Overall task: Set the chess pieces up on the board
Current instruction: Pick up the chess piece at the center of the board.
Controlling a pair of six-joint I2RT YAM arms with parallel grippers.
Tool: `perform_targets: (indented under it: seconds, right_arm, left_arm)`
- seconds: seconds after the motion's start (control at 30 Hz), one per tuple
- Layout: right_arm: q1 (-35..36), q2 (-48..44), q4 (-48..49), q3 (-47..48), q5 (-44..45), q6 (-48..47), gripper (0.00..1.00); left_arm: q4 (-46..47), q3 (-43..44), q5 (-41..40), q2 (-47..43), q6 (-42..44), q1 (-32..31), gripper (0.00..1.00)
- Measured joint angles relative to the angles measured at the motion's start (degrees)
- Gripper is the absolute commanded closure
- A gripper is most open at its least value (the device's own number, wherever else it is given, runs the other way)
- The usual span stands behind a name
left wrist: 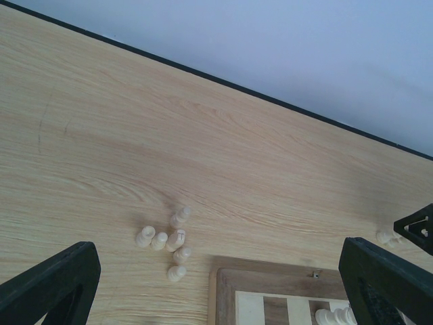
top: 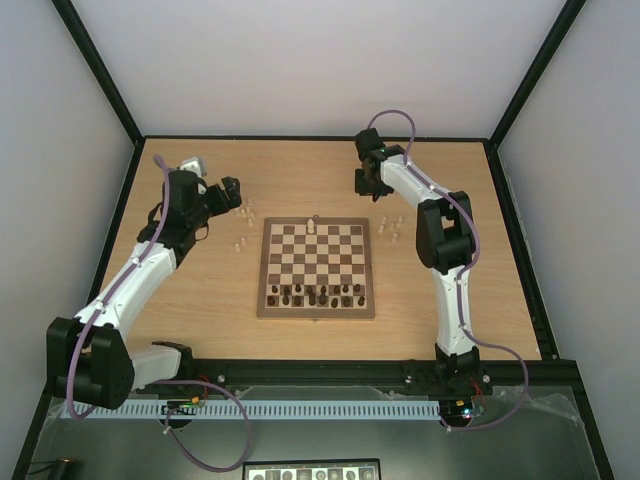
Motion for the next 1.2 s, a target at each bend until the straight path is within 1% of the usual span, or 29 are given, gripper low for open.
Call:
perform_targets:
  seconds: [0.33, 0.4, 0.63, 0.8, 1.2]
  right_arm:
    - [0.0, 0.0, 0.0, 0.0, -0.2, 0.0, 0.72]
    - [0.0, 0.0, 0.0, 0.0, -0.2, 0.0, 0.76]
    - [0.0, 0.2, 0.0, 0.1, -0.2, 0.0, 0.82]
    - [0.0, 0.3, 0.0, 0.3, -0.4, 0.0, 0.89]
    - [0.3, 0.3, 0.2, 0.7, -2.7, 0.1, 0.90]
  left_arm:
    - [0.0, 0.0, -0.1, 0.1, 0.0, 0.0, 0.00]
    - [0.0, 0.0, -0.2, 0.1, 0.0, 0.0, 0.00]
    - [0.0, 0.0, -0.2, 0.1, 0.0, 0.0, 0.00]
    - [0.0, 0.0, -0.2, 0.1, 0.0, 0.0, 0.01]
    - [0.0, 0.0, -0.2, 0.3, 0.0, 0.0, 0.01]
